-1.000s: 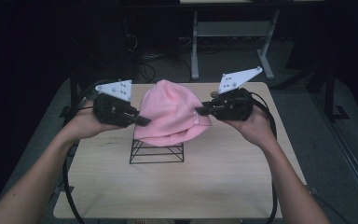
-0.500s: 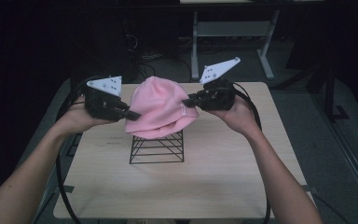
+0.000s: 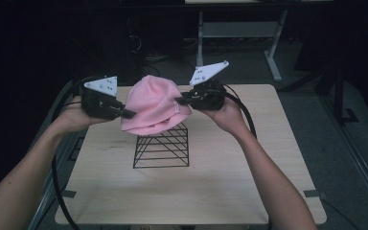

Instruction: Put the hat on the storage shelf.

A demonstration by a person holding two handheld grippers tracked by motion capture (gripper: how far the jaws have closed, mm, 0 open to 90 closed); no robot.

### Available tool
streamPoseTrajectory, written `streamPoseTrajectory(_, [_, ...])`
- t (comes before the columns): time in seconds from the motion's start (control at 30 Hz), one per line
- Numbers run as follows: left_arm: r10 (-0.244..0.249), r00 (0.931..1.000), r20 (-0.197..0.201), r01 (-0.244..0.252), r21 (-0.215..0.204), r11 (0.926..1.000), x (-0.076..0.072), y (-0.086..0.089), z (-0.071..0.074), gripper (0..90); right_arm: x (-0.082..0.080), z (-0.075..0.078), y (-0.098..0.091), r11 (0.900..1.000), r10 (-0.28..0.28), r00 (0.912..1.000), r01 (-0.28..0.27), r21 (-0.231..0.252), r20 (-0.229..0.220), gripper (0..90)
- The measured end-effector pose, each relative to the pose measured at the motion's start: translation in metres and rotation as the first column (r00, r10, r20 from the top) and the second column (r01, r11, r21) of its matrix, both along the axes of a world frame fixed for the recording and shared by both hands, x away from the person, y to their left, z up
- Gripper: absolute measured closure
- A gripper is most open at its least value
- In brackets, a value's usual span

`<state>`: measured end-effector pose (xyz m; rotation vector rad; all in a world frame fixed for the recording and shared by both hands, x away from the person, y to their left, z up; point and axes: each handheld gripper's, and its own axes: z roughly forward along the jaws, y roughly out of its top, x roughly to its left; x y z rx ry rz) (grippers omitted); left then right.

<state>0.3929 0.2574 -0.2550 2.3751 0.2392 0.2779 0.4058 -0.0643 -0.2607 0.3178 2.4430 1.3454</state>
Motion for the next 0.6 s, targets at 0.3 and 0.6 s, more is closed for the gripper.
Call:
streamPoseTrajectory(0.3, [0.003,1.0000,0.001,-0.003,0.013,0.9999,-0.002,0.000,-0.011,81.2,-0.003,-0.010,0.007,0.9998,-0.006,0.9997,0.007,-0.021,0.022,81.8])
streamPoseTrajectory(0.6, [0.004,0.9998,0.020,-0.004,0.020,0.9998,0.000,-0.001,-0.014,81.2,0.000,-0.013,0.006,0.9994,-0.013,0.9998,0.013,-0.031,0.014,81.8])
